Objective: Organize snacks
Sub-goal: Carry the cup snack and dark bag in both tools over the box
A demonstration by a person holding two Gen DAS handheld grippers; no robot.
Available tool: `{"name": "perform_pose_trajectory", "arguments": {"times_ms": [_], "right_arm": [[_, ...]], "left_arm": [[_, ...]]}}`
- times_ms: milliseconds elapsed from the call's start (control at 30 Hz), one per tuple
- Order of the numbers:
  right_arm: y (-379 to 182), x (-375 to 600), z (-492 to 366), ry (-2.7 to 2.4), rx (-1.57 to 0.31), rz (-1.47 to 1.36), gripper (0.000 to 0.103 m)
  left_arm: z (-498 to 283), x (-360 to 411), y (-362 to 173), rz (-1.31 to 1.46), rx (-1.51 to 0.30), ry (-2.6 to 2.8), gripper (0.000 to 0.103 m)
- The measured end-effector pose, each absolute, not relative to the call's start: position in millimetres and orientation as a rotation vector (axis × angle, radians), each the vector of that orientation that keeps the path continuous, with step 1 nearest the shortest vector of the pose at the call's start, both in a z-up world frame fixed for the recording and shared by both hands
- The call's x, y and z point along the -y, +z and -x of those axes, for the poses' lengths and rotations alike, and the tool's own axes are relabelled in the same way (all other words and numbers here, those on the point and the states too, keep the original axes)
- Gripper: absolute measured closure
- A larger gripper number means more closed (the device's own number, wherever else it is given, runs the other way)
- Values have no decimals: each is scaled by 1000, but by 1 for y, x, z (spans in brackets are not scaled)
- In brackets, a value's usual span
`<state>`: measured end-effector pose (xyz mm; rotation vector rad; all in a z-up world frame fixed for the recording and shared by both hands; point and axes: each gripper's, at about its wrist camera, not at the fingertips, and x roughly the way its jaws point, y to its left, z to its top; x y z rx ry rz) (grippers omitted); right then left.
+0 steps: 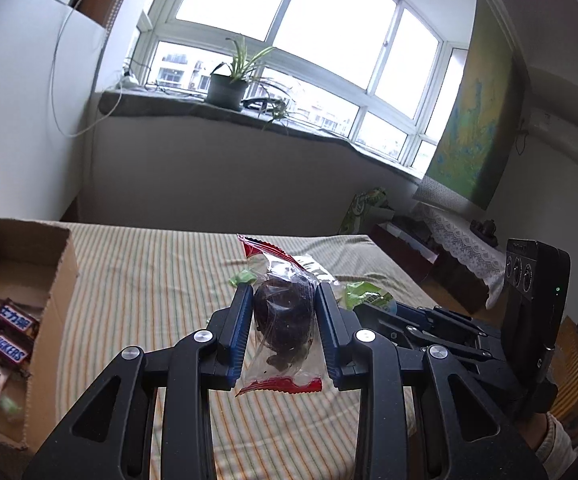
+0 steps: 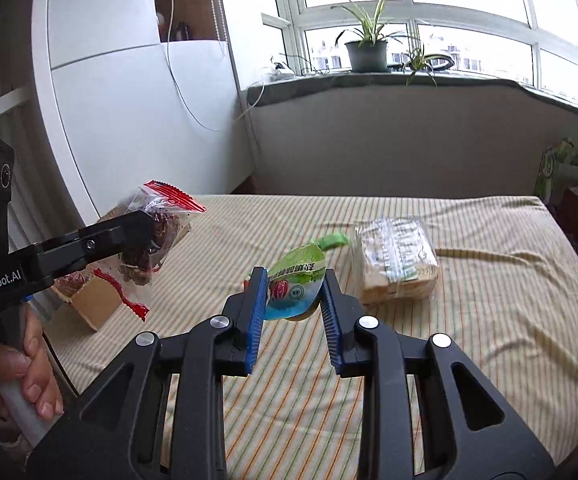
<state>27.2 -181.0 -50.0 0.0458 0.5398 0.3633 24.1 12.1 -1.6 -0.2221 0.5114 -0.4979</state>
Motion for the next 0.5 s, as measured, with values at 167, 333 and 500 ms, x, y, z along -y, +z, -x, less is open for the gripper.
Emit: {"name": "perform_pose_trajectory", "arguments": {"times_ms": [167, 333, 500], "right_arm": [[-28, 168, -8, 369, -499, -16, 75], [-26, 157, -2, 386, -497, 10, 75], [-27, 140, -9, 411, -504, 35, 75]], "left_arm": [[-8, -23, 8, 233, -475, -491, 73], [-2, -43, 7, 267, -463, -463, 73], [-3, -75, 2, 317, -459, -415, 73]]}}
